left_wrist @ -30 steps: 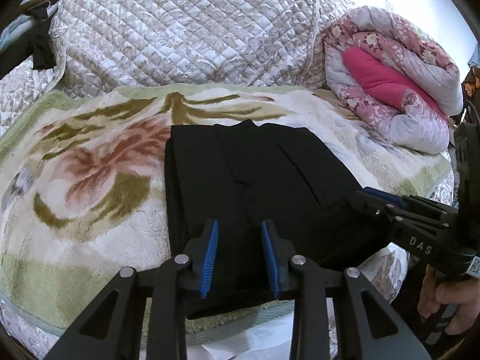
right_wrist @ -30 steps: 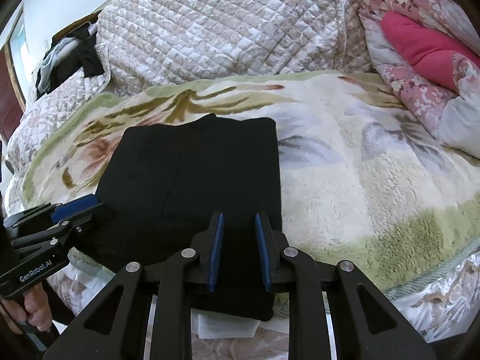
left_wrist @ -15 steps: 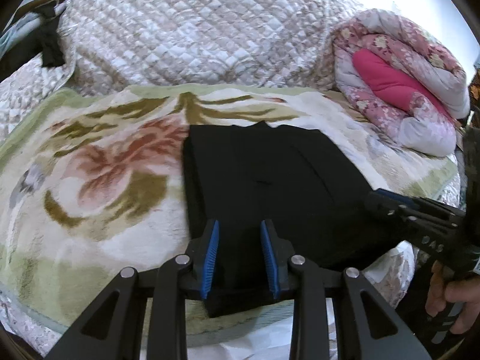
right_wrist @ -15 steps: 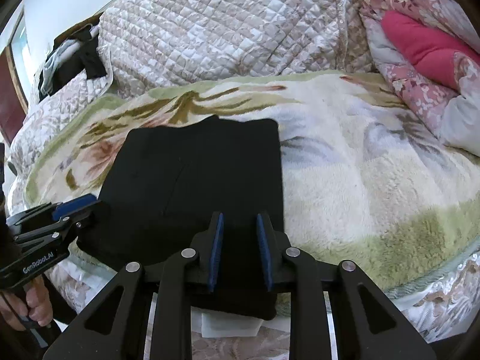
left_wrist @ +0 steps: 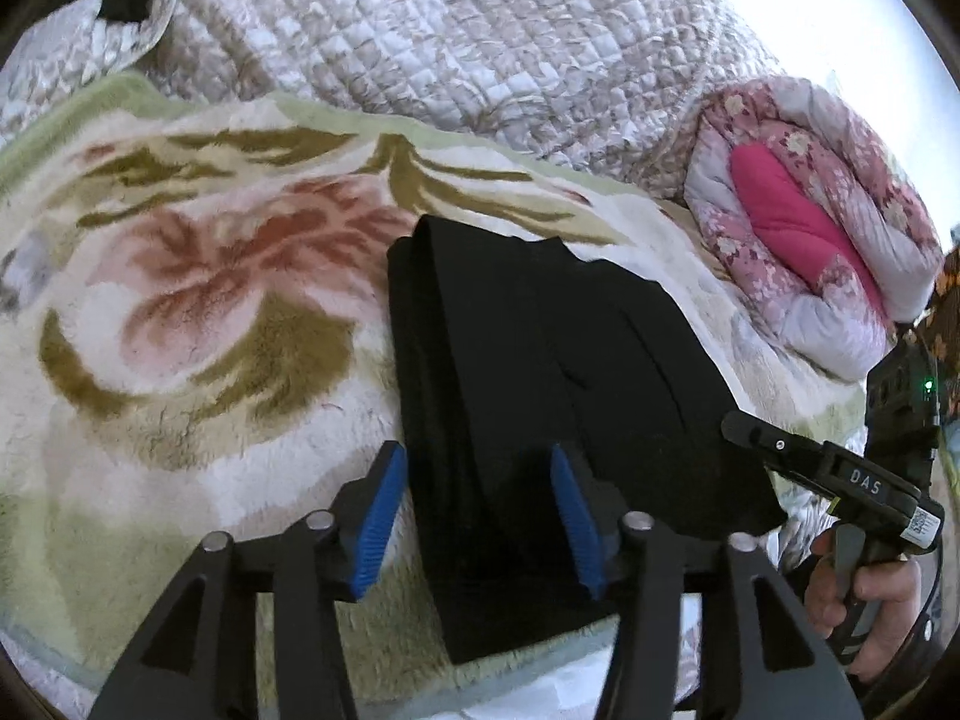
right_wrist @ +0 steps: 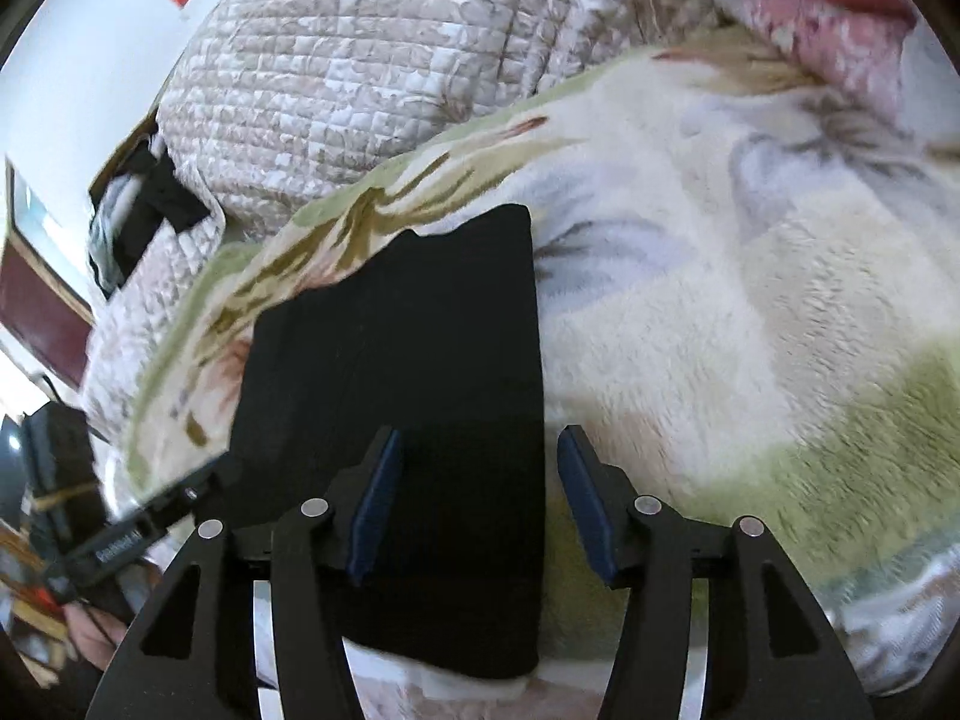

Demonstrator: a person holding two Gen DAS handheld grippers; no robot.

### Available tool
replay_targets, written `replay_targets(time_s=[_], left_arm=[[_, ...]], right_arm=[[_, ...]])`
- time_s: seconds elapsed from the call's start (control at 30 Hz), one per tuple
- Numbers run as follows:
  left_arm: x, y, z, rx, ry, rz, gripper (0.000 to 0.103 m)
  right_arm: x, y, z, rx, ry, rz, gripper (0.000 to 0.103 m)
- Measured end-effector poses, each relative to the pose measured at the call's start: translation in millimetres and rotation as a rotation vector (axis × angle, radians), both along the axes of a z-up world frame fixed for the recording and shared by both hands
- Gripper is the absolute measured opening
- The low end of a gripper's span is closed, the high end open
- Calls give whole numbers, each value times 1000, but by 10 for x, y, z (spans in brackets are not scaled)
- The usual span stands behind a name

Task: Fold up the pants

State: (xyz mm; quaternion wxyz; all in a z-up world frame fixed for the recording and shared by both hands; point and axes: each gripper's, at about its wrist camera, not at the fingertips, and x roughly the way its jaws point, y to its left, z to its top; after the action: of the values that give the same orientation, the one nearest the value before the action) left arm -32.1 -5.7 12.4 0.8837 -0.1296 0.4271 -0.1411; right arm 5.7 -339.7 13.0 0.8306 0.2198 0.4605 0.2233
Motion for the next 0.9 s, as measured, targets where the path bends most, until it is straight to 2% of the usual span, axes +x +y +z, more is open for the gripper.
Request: replay_targets(time_s=[0.07, 0.13, 0.23, 0.33, 0.4, 0.43, 0.5, 0.67, 0.9], left_arm=[[90, 50, -45, -52, 19, 9, 59], [154, 33, -51, -61, 19, 3, 59], [223, -28, -68, -65, 21, -13, 55], [260, -37, -34, -78, 31, -9, 43], [225, -60, 44, -48, 8, -7, 33], [203, -92, 96, -27, -10, -13, 31], [187, -129, 173, -12, -30, -23, 25], [245, -136, 414, -20, -67, -50, 23], [661, -60, 729, 37, -148, -68, 23]], right_arm=[[92, 23, -21, 18, 18, 16, 54], [144, 64, -13, 19, 21, 32, 54], [149, 128, -1, -17, 16, 41, 42], [154, 76, 2, 6, 23, 28, 25], [133, 56, 45, 19, 11, 28, 20], [119, 53, 83, 27, -1, 31, 14], [101, 72, 188, 37, -25, 40, 13], [154, 134, 434, 58, -75, 65, 13], [671, 358, 776, 31, -161, 105, 13]])
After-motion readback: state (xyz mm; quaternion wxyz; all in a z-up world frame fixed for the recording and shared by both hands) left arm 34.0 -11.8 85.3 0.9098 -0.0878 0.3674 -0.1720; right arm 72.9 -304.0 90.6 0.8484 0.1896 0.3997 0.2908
